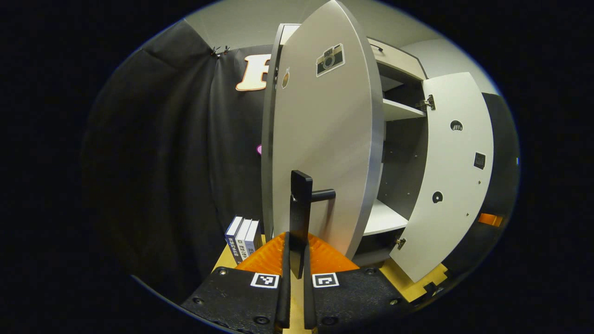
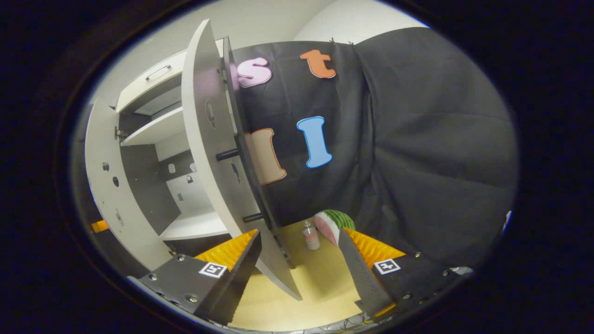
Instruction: Open the right door of the double-door shoe cabinet with the right hand, and open the left door with the left hand.
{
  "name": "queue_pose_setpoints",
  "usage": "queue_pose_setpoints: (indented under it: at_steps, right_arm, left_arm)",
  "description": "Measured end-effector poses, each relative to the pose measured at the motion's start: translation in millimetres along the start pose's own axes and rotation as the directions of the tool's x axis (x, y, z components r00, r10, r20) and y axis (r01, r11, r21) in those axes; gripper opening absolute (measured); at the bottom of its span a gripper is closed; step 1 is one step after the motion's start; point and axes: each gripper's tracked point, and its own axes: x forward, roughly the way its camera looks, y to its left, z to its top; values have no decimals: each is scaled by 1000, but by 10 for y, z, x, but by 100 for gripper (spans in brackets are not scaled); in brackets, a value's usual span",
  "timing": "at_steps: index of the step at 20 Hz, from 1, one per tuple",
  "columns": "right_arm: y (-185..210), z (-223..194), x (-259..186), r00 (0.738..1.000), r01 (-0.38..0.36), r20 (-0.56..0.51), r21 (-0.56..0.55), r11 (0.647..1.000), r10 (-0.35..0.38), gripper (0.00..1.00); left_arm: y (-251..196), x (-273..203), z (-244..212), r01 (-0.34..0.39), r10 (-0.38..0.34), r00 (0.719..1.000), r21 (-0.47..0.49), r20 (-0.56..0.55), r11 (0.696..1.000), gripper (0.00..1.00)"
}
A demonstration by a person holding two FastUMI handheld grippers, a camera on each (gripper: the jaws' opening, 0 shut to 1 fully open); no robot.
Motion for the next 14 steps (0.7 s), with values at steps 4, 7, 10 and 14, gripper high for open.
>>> queue_pose_setpoints:
  at_steps: [4, 7, 10, 14]
  right_arm:
    - [-3, -8, -6, 1000, 2, 0, -13, 1000, -2, 99]
    - [-25, -5, 8, 1000, 5, -2, -12, 1000, -5, 99]
    - [-13, 12, 35, 1000, 1, 3, -9, 1000, -1, 100]
    - [19, -2, 71, 1000, -10, -1, -18, 1000, 10, 99]
  left_arm:
    - [69, 1, -3, -23, 23, 1000, -17, 0, 1000, 12]
    - [158, -17, 3, -56, 56, 998, -23, 1, 998, 10]
    - [286, -10, 8, -104, 104, 995, -22, 6, 994, 6]
    - [402, -17, 22, -120, 120, 993, -45, 10, 992, 2]
